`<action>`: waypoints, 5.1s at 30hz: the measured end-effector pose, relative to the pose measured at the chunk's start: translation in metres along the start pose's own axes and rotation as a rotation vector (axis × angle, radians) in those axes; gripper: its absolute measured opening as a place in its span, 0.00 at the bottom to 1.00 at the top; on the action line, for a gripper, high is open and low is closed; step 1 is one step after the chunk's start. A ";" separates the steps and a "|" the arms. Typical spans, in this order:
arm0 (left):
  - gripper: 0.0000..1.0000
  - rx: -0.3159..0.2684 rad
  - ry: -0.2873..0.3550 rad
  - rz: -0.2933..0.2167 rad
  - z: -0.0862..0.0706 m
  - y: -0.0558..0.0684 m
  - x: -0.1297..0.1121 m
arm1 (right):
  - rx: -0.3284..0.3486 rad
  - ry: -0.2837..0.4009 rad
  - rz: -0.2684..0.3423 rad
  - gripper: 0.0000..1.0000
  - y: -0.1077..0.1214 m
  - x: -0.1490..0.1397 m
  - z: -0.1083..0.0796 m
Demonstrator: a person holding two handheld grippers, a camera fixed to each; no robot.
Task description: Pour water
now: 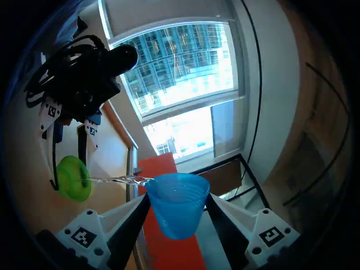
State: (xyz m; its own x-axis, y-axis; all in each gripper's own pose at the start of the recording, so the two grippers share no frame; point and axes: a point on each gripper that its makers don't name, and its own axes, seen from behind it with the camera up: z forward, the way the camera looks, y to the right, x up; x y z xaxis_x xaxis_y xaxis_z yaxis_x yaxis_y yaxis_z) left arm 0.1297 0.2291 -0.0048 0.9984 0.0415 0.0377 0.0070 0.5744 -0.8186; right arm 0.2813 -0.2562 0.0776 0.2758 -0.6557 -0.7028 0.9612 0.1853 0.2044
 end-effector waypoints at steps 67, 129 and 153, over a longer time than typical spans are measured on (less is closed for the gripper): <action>0.87 0.002 -0.001 -0.017 0.003 -0.001 -0.003 | 0.031 -0.008 -0.355 0.89 -0.017 0.020 0.007; 0.87 0.025 0.008 0.016 -0.001 -0.004 0.009 | 0.125 0.061 1.229 0.89 -0.038 0.047 -0.021; 0.87 0.071 -0.007 0.025 -0.017 -0.011 0.005 | 0.073 0.000 1.225 0.89 -0.051 0.021 -0.069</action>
State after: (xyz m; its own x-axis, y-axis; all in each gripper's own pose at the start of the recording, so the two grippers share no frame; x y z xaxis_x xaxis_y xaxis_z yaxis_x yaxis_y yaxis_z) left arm 0.1356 0.2089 -0.0058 0.9979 0.0617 0.0219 -0.0219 0.6300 -0.7763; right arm 0.2386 -0.2285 0.0055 0.9968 -0.0774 -0.0195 0.0645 0.6376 0.7676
